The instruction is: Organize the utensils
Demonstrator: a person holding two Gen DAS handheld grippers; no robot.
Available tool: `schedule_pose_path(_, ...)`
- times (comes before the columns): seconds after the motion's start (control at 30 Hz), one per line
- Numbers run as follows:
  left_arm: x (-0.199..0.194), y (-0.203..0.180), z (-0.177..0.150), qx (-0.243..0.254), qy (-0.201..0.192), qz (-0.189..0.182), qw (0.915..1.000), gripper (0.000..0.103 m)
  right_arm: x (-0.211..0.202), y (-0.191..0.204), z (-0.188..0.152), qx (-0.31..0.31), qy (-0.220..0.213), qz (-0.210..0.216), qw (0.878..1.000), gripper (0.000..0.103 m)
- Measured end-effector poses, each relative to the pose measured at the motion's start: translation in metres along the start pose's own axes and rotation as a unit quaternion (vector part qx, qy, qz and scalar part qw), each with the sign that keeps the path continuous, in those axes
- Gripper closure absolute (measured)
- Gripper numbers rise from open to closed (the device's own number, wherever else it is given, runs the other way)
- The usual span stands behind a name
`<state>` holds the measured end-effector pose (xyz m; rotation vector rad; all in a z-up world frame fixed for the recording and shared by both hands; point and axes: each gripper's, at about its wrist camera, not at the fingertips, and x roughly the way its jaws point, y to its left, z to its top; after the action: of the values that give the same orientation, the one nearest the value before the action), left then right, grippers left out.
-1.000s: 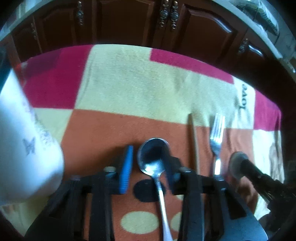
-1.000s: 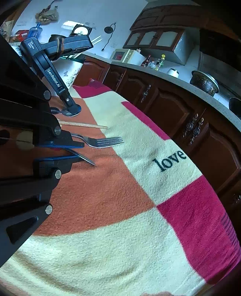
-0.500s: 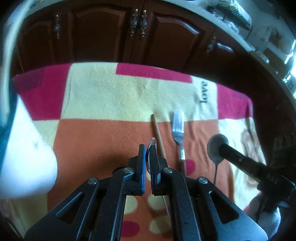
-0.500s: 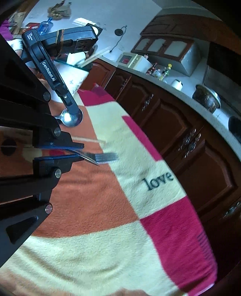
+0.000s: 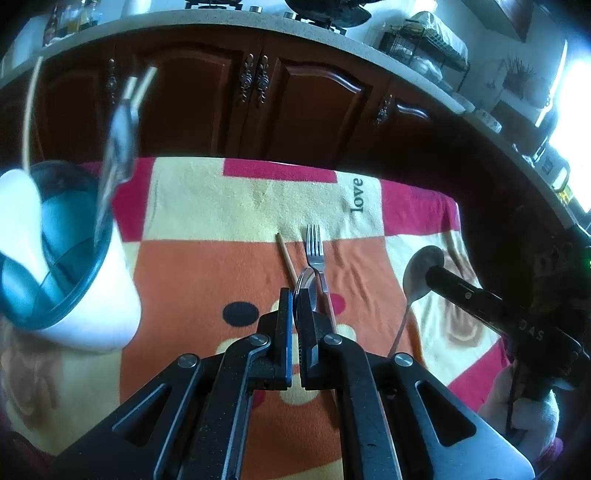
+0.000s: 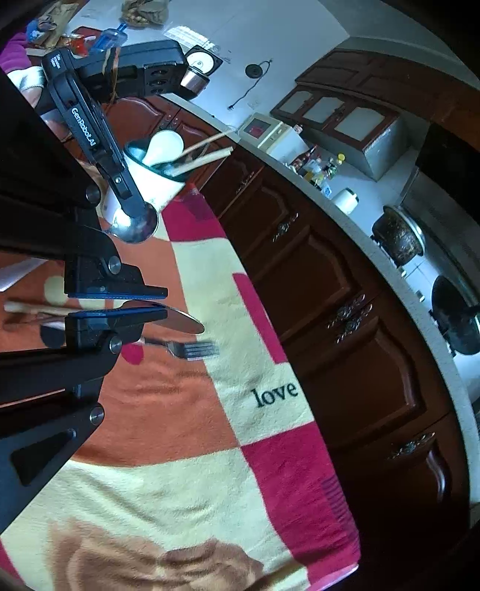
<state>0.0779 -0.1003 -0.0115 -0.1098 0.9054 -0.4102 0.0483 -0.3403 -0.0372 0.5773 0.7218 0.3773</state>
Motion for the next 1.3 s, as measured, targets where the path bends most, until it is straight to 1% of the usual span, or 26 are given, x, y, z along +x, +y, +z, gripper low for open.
schedule_pose_path(0.1,-0.013,0.004,-0.001,-0.008,-0.004,-0.008,0.9999,0.102,-0.009,0.011,0.0,-0.008,-0.007,0.006,1.0,0.1)
schedule_pose_path(0.23,-0.036,0.006,0.0,-0.005,-0.023,-0.009,0.9997,0.102,-0.019,0.032,0.004,-0.027,-0.018,0.016,0.999,0.1)
schedule_pose_path(0.3,-0.043,0.009,0.0,-0.006,-0.028,-0.006,0.9996,0.102,-0.02,0.041,0.006,-0.043,-0.02,0.008,0.999,0.1)
schedule_pose_path(0.37,-0.049,0.013,-0.001,-0.01,-0.031,-0.003,0.9995,0.102,-0.018,0.04,0.007,-0.038,-0.022,-0.003,0.999,0.1)
schedule_pose_path(0.43,-0.053,0.017,-0.004,-0.012,-0.034,0.0,0.9994,0.102,-0.013,0.03,0.007,-0.024,-0.021,-0.027,0.999,0.1)
schedule_pose_path(0.5,-0.056,0.021,-0.007,-0.014,-0.034,0.001,0.9993,0.102,-0.004,0.012,0.002,-0.017,-0.007,-0.078,0.997,0.095)
schedule_pose_path(0.53,-0.056,0.022,-0.008,-0.015,-0.034,0.002,0.9993,0.102,-0.001,0.003,-0.001,-0.012,0.002,-0.093,0.996,0.092)
schedule_pose_path(0.57,-0.056,0.024,-0.009,-0.015,-0.032,0.003,0.9994,0.102,0.003,-0.006,-0.005,-0.003,0.011,-0.103,0.995,0.086)
schedule_pose_path(0.6,-0.056,0.026,-0.01,-0.017,-0.031,0.004,0.9994,0.102,0.006,-0.02,-0.011,0.012,0.02,-0.117,0.993,0.076)
schedule_pose_path(0.63,-0.055,0.029,-0.01,-0.02,-0.029,0.005,0.9994,0.102,0.007,-0.027,-0.015,0.021,0.024,-0.125,0.992,0.073)
schedule_pose_path(0.77,-0.047,0.032,-0.012,-0.026,-0.018,0.003,0.9995,0.102,0.02,-0.05,-0.025,0.031,0.044,-0.144,0.988,0.073)
schedule_pose_path(0.83,-0.044,0.031,-0.012,-0.025,-0.015,0.002,0.9996,0.102,0.025,-0.061,-0.024,0.047,0.043,-0.141,0.988,0.072)
schedule_pose_path(0.9,-0.041,0.03,-0.012,-0.024,-0.012,0.001,0.9996,0.102,0.031,-0.073,-0.024,0.073,0.047,-0.131,0.988,0.068)
schedule_pose_path(0.97,-0.039,0.032,-0.012,-0.027,-0.009,0.002,0.9996,0.102,0.041,-0.087,-0.024,0.106,0.058,-0.115,0.986,0.068)
schedule_pose_path(1.0,-0.038,0.033,-0.012,-0.029,-0.007,0.003,0.9996,0.102,0.043,-0.091,-0.023,0.119,0.05,-0.1,0.987,0.068)
schedule_pose_path(1.13,-0.034,0.034,-0.011,-0.033,-0.004,0.007,0.9994,0.102,0.05,-0.101,-0.016,0.154,0.028,-0.066,0.985,0.068)
schedule_pose_path(1.17,-0.034,0.034,-0.011,-0.033,-0.003,0.007,0.9994,0.102,0.052,-0.104,-0.014,0.162,0.026,-0.059,0.985,0.07)
schedule_pose_path(1.2,-0.034,0.034,-0.011,-0.033,-0.003,0.007,0.9994,0.102,0.055,-0.107,-0.012,0.167,0.024,-0.054,0.984,0.08)
schedule_pose_path(1.27,-0.035,0.034,-0.011,-0.031,-0.004,0.006,0.9995,0.102,0.059,-0.111,-0.011,0.168,0.031,-0.062,0.983,0.094)
schedule_pose_path(1.3,-0.036,0.033,-0.011,-0.03,-0.005,0.005,0.9995,0.102,0.057,-0.109,-0.012,0.165,0.029,-0.06,0.984,0.094)
